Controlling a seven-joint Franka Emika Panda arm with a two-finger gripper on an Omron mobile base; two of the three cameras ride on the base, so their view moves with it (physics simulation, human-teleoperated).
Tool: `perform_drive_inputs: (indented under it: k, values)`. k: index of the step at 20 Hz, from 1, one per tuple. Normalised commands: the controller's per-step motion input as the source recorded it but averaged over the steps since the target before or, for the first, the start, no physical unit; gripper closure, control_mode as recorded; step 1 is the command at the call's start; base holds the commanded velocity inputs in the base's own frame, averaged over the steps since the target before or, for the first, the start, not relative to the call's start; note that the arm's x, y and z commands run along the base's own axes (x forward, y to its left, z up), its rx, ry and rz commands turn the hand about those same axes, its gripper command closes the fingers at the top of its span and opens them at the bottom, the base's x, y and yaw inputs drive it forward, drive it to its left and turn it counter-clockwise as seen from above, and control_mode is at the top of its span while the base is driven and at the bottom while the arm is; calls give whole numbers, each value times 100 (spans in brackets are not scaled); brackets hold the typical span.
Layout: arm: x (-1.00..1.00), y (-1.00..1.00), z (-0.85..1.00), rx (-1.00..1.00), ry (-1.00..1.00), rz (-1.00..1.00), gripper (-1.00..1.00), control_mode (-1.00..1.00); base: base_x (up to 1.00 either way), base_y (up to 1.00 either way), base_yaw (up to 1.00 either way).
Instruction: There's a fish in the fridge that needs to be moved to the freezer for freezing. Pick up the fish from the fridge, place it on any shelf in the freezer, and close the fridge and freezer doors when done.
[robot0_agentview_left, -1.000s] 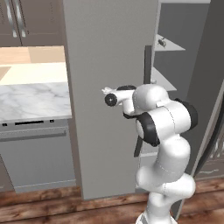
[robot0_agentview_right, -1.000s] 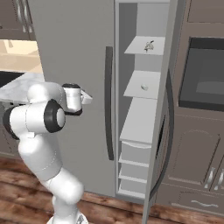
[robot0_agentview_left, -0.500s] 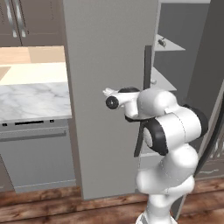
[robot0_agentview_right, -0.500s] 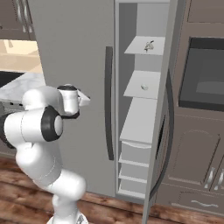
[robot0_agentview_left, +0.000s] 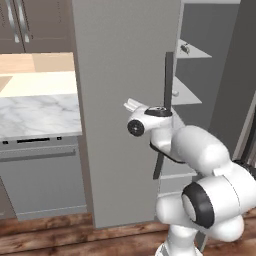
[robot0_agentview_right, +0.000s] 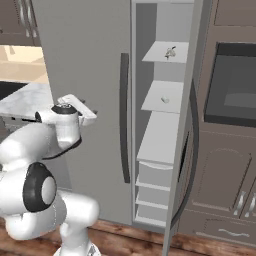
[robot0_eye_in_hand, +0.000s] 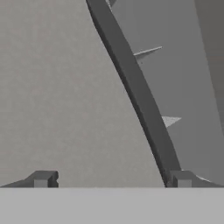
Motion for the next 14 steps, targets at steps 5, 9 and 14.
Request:
perform_drive_inputs:
  k: [5,9,14]
  values:
    - [-100,0,87,-1,-4,-5,-100,-100,0,0,0]
    - [-93,0,93,-1,2,0,-100,-100,0,0,0]
    - [-94,0,64,-1,4,0,-100,-100,0,0,0]
